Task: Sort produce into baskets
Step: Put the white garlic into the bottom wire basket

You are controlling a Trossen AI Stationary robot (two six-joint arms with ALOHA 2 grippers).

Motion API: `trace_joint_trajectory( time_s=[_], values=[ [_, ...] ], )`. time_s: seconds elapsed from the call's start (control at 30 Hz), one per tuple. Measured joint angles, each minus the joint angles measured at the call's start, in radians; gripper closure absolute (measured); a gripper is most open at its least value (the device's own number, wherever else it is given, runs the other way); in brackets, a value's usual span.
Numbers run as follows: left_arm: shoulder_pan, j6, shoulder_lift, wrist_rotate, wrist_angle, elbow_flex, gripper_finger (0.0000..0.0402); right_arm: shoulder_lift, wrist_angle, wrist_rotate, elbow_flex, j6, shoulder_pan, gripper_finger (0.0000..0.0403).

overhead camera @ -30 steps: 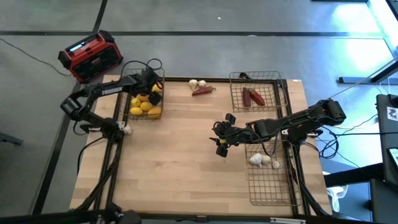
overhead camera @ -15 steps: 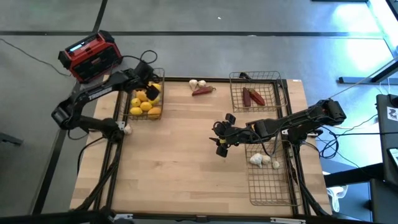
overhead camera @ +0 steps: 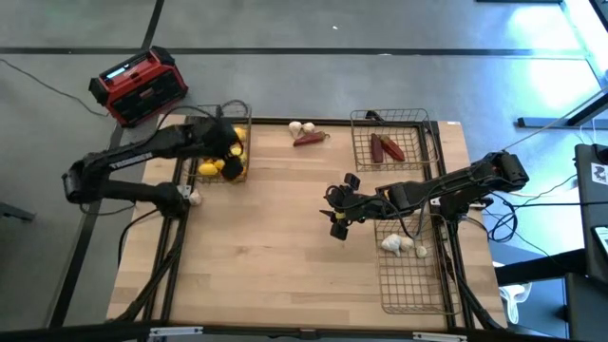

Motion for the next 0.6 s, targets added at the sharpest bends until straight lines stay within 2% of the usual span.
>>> trace_joint_trajectory(
  time_s=[0.37, 0.6],
  values=[
    [-0.412, -0.277, -0.007, 0.004, -0.146, 0.000, 0.0109, 0.000, 0.005, -0.018, 0.000, 0.025, 0.000, 0.0210],
    [-0.623, -0.480, -0.003, 0.002, -0.212, -0.003, 0.0109, 0.000, 0.005, -0.018, 0.000, 0.036, 0.000, 0.0210]
  ],
)
